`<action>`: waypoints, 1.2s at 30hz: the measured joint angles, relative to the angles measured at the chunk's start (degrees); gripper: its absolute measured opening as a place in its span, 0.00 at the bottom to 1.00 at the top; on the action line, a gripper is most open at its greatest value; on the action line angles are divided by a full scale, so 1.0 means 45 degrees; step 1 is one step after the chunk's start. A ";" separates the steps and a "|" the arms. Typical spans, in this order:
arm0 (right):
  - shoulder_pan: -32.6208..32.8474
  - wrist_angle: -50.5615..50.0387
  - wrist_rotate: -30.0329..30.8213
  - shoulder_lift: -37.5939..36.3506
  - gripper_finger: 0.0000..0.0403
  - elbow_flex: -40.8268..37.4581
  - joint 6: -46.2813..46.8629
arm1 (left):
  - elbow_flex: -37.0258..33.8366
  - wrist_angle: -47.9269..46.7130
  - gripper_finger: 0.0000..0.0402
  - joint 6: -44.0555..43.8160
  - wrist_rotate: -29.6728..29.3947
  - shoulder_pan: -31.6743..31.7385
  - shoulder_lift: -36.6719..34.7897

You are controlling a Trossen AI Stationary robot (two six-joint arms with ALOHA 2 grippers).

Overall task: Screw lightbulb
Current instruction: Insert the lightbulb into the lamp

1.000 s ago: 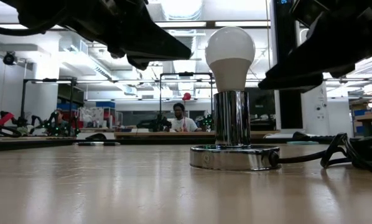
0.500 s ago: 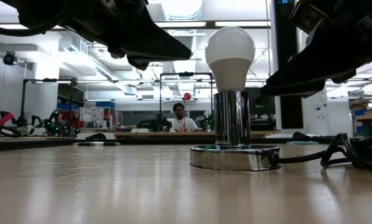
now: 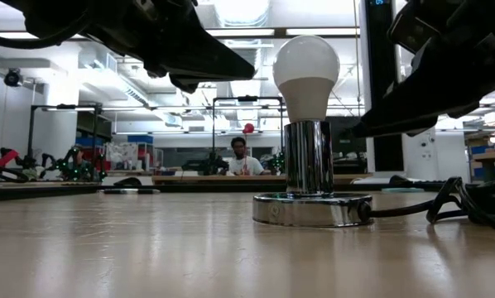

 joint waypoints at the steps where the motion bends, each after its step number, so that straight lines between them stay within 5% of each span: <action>1: 0.0000 -0.0001 -0.0005 0.0000 0.49 -0.0007 0.0015 | 0.0000 0.0000 0.00 -0.0003 -0.0001 -0.0002 0.0000; 18: 0.0519 -0.1415 -0.0029 -0.0242 0.47 0.0610 0.1116 | 0.0691 -0.0999 0.00 -0.0639 0.2102 -0.0221 -0.0107; 31: 0.0559 -0.3839 0.1231 -0.0253 0.04 0.2668 -0.0445 | 0.1560 -0.2451 0.00 -0.0319 0.1629 -0.0230 -0.0021; 36: 0.0558 -0.4670 0.1234 -0.0253 0.02 0.2933 -0.0034 | 0.1549 -0.2429 0.00 -0.0200 0.1242 -0.0220 -0.0019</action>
